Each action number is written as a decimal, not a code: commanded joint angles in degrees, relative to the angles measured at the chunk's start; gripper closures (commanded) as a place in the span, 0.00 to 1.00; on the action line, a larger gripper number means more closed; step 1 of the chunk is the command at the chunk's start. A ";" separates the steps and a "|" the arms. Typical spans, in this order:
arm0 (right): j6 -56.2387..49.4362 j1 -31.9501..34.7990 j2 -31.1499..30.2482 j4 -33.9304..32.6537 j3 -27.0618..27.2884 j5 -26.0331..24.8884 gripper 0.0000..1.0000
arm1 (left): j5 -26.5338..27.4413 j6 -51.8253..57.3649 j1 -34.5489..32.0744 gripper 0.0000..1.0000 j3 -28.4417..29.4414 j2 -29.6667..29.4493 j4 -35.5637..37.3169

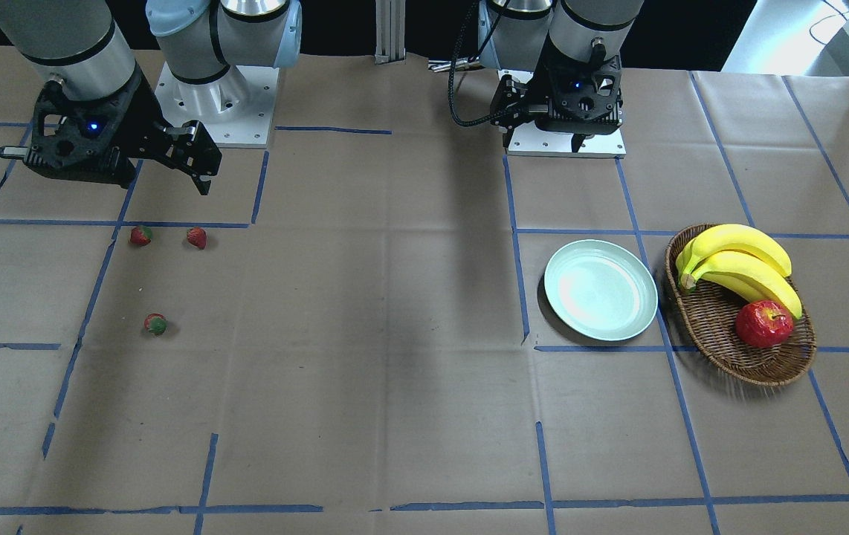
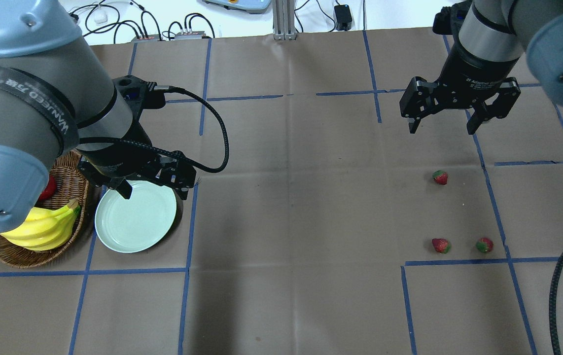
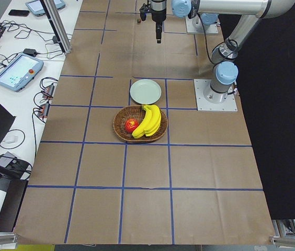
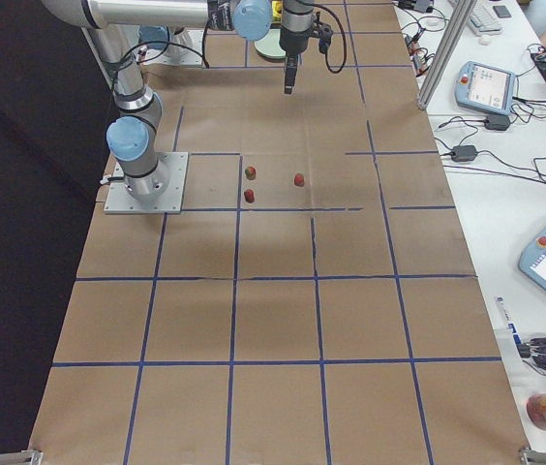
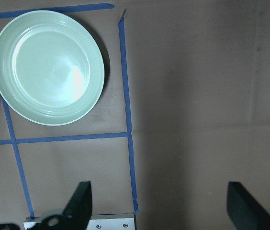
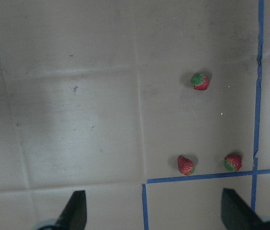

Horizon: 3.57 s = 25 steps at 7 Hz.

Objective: Collect all strawberries into plate
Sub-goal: 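Move the right gripper over the scattered red strawberries, then lower the right gripper and grasp the nearest red strawberry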

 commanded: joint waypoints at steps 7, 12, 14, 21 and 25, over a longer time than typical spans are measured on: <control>-17.73 -9.18 -6.31 -12.69 20.63 -0.95 0.00 | -0.18 -0.38 0.04 0.00 -0.03 -0.17 -0.04; -24.43 -10.93 -3.19 -44.72 44.67 -0.86 0.00 | -3.08 -0.03 0.12 0.00 -0.03 -0.17 -0.04; -24.43 -11.02 2.70 -47.47 44.77 -1.03 0.00 | -2.82 -0.03 0.12 0.00 -0.03 -0.17 -0.04; -23.38 -11.20 4.13 -44.42 44.77 -3.67 0.49 | -2.55 0.15 0.21 0.00 -0.03 0.53 -0.30; -22.06 -11.29 3.52 -44.23 43.55 -3.67 0.89 | -2.64 0.33 0.21 0.00 -0.12 0.18 -0.48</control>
